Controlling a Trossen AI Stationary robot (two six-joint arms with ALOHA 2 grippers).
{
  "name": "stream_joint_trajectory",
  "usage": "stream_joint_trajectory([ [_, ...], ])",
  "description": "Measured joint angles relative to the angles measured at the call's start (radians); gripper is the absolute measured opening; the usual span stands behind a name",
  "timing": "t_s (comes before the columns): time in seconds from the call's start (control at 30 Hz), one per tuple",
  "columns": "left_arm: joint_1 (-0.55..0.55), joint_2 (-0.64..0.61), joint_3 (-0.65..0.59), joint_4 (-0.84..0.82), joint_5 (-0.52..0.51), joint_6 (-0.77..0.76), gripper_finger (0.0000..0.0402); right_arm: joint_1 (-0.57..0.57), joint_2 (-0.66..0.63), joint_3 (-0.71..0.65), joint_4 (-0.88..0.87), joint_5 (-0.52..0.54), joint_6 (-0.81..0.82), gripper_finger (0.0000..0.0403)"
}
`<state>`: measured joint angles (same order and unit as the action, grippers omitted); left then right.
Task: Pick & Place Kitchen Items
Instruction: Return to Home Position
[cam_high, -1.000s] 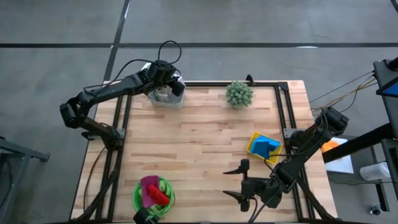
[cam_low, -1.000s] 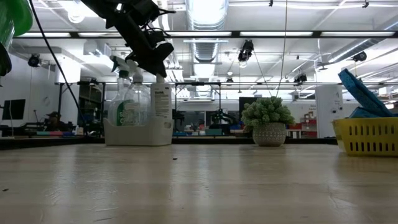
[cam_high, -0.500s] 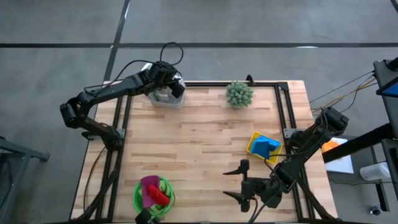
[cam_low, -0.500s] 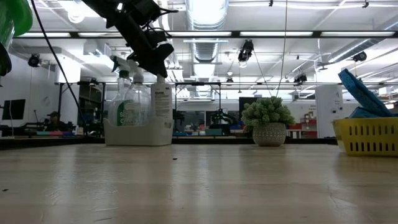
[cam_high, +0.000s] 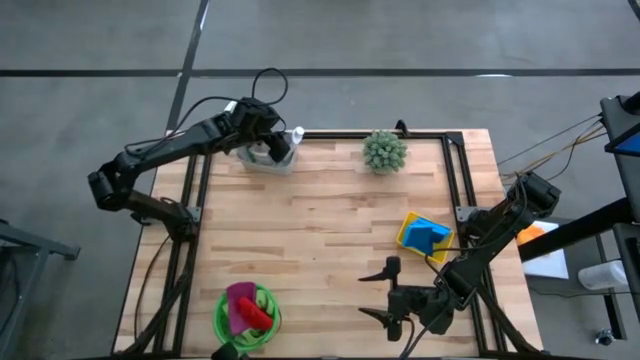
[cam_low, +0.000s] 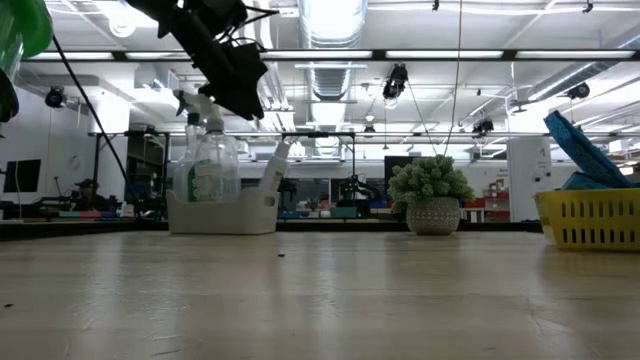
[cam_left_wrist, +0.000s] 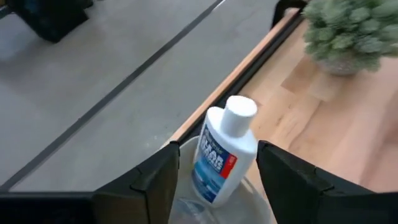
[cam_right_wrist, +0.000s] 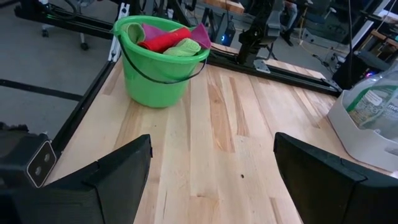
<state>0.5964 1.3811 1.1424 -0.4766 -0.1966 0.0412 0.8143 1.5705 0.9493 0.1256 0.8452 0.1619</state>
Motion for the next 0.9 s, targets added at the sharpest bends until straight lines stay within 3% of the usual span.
stream_joint_trajectory([
  [0.3, -0.002, -0.088, -0.004, 0.108, 0.259, 0.028, 0.0219, -0.001, 0.000, 0.000, 0.015, 0.000, -0.016, 0.0334],
  [0.63, -0.029, -0.309, -0.040, 0.116, 0.662, 0.112, 0.0219, -0.001, 0.000, -0.009, 0.108, 0.002, -0.097, 0.0334],
  [0.73, -0.071, -0.415, -0.125, 0.147, 0.692, 0.108, 0.0219, -0.001, 0.000, -0.032, 0.244, -0.005, -0.198, 0.0334],
  [0.9, -0.155, -0.623, -0.342, 0.221, 0.695, 0.060, 0.0219, -0.007, 0.000, -0.113, 0.488, -0.110, -0.319, 0.0334],
])
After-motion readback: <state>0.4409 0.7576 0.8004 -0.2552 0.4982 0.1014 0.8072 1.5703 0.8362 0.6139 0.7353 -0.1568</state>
